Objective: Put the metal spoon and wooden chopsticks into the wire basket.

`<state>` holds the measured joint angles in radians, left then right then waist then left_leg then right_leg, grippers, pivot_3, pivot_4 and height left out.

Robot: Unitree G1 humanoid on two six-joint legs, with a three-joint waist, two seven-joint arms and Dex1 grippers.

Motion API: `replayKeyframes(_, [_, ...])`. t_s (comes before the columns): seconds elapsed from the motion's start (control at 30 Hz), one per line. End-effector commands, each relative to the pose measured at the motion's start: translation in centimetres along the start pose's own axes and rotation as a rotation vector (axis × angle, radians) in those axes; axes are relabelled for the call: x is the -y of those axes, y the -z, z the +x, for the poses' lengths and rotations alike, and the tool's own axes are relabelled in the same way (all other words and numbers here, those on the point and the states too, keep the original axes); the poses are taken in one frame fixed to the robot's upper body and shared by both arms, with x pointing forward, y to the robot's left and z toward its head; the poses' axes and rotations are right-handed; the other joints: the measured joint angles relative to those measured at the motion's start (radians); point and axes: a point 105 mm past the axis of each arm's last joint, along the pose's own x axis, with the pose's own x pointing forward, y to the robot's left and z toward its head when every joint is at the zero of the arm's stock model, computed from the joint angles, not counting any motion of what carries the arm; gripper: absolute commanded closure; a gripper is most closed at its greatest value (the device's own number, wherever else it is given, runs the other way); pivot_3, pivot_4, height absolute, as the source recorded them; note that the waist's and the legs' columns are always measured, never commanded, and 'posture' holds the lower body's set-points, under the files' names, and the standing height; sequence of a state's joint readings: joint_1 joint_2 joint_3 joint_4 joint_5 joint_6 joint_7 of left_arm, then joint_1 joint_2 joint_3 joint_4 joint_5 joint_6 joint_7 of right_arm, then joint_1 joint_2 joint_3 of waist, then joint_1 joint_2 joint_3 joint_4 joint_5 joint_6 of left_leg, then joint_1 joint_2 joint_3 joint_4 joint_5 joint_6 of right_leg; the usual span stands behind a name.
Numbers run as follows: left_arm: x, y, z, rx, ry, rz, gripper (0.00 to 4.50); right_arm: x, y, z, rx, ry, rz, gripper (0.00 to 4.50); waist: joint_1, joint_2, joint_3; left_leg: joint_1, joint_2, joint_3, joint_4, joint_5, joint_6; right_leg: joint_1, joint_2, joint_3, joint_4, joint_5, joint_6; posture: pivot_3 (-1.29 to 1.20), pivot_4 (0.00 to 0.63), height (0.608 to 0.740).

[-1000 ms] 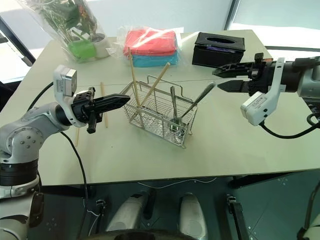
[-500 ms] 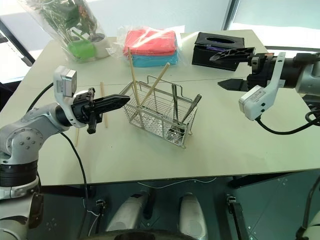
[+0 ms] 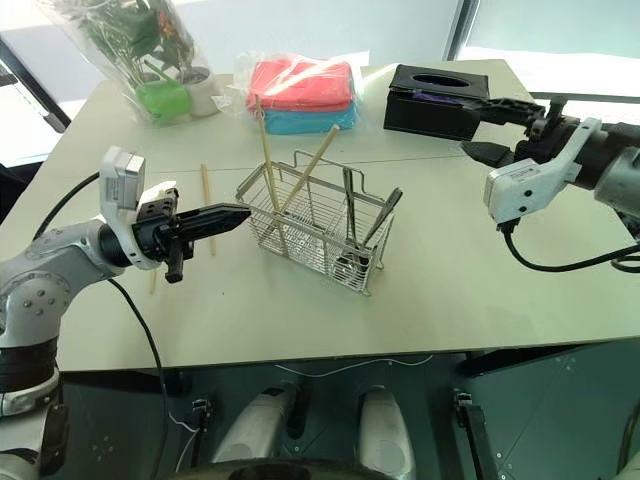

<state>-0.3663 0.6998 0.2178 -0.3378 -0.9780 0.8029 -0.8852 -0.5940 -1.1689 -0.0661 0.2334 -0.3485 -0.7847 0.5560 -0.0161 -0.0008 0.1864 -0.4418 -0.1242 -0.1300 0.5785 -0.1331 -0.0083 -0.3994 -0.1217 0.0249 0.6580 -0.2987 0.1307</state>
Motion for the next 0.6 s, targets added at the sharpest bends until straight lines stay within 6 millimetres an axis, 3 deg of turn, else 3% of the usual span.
replayKeyframes(0.03, [0.5,-1.1,-0.4,0.021,-0.007,0.044,4.50,1.8,0.7,-0.5,-0.074,0.121,0.069,4.33,0.002,0.000,0.000,0.000,0.000,0.000,0.000,0.000,0.000,0.000,0.000,0.000,0.000,0.000,0.000,0.00,0.150,0.740])
replayKeyframes(0.17, [0.5,-1.1,-0.7,0.026,-0.037,0.047,4.50,0.7,1.7,-0.8,-0.184,0.183,0.232,4.43,0.003,-0.001,0.000,0.000,0.000,0.000,0.000,0.000,0.000,0.000,0.000,0.000,0.000,0.000,0.000,0.00,0.150,0.740])
replayKeyframes(0.27, [0.3,-1.0,-1.0,0.038,-0.087,0.059,4.50,-1.2,2.7,-1.4,-0.309,0.231,0.405,4.43,0.004,-0.001,-0.001,0.000,0.000,0.000,0.000,0.000,0.001,0.000,0.000,0.000,0.000,0.000,0.000,0.00,0.150,0.740])
replayKeyframes(0.4, [-0.2,-1.2,-1.2,0.077,-0.180,0.075,4.50,-5.2,3.5,-2.8,-0.486,0.325,0.757,4.43,0.007,-0.002,-0.001,0.000,0.000,-0.002,0.001,0.000,0.001,0.002,0.000,0.000,0.000,0.000,0.000,0.00,0.150,0.740])
replayKeyframes(0.6, [-1.7,-0.2,-2.1,0.089,-0.364,0.115,4.50,-7.8,4.0,-3.7,-0.613,0.453,1.189,4.43,0.004,-0.001,-0.002,0.000,0.000,-0.001,0.001,0.000,0.001,0.001,0.000,-0.001,0.000,0.001,-0.001,0.00,0.150,0.740])
